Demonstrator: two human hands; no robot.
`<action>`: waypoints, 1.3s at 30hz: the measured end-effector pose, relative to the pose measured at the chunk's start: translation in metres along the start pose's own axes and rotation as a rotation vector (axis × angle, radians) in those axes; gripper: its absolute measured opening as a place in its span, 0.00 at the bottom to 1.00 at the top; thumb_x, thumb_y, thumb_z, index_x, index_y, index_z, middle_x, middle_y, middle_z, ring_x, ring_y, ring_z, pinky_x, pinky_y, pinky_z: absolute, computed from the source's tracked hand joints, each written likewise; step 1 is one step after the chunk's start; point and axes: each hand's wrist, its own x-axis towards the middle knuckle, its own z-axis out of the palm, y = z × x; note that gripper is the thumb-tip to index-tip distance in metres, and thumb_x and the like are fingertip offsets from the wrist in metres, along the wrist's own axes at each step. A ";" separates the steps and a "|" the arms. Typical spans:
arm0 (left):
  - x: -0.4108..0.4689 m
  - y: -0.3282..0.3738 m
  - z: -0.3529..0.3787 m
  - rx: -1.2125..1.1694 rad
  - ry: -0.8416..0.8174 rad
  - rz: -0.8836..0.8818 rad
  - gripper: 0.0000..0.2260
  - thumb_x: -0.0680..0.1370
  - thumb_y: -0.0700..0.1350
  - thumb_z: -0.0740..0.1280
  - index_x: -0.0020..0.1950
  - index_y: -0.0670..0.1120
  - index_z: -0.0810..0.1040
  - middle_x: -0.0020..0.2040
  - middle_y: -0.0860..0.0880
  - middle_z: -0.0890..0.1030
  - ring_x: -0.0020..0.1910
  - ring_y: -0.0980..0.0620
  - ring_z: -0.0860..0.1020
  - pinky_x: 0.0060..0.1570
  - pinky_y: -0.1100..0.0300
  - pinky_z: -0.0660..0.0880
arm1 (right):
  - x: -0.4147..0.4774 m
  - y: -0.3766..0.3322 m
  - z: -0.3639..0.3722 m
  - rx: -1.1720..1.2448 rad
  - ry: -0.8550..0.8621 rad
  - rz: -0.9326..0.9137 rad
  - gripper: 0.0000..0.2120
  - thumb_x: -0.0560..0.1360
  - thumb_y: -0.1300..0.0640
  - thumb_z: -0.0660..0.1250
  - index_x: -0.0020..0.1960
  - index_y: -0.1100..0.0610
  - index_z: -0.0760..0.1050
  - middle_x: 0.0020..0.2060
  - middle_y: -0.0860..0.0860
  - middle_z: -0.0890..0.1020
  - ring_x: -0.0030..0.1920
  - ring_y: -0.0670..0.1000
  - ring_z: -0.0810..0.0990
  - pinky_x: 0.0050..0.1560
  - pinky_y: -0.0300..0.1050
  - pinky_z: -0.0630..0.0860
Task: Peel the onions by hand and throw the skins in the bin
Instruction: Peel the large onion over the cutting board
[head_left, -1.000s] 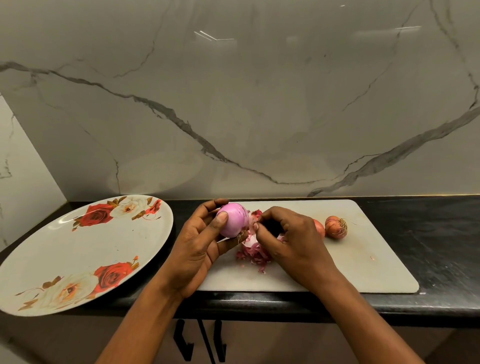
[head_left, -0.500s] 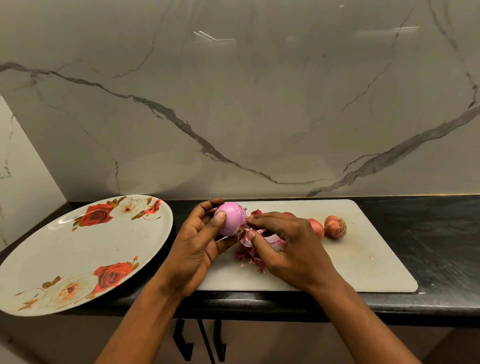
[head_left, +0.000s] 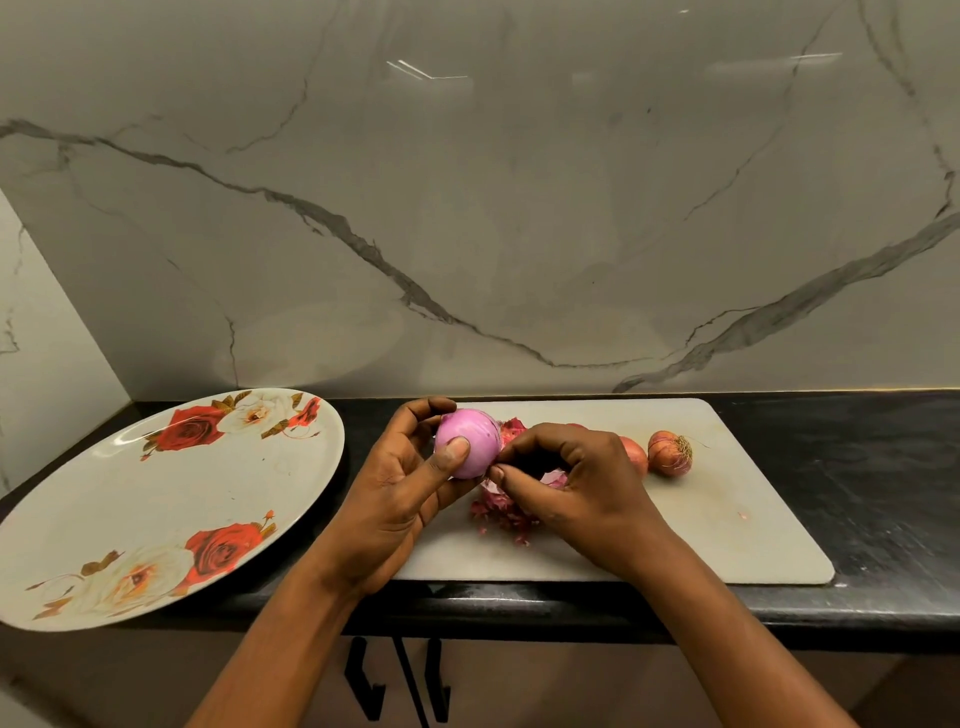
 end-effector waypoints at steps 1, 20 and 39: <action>0.000 0.000 0.000 0.009 -0.010 0.004 0.24 0.76 0.45 0.75 0.71 0.47 0.73 0.70 0.40 0.77 0.68 0.38 0.80 0.59 0.51 0.82 | 0.000 0.000 0.000 0.003 -0.011 -0.004 0.04 0.77 0.60 0.77 0.49 0.53 0.87 0.40 0.43 0.86 0.43 0.48 0.85 0.44 0.40 0.81; 0.002 -0.001 0.001 -0.077 0.025 -0.002 0.23 0.76 0.45 0.72 0.70 0.45 0.72 0.69 0.39 0.79 0.67 0.36 0.80 0.61 0.47 0.82 | 0.000 0.003 0.002 -0.038 0.051 -0.029 0.07 0.76 0.54 0.78 0.54 0.53 0.86 0.44 0.42 0.87 0.47 0.46 0.87 0.48 0.46 0.83; 0.002 0.000 0.000 -0.105 0.051 -0.012 0.20 0.79 0.42 0.70 0.70 0.44 0.72 0.69 0.40 0.79 0.66 0.37 0.81 0.57 0.49 0.84 | 0.001 0.005 0.002 -0.068 0.032 -0.135 0.03 0.78 0.60 0.76 0.50 0.54 0.84 0.40 0.44 0.84 0.42 0.47 0.83 0.44 0.40 0.79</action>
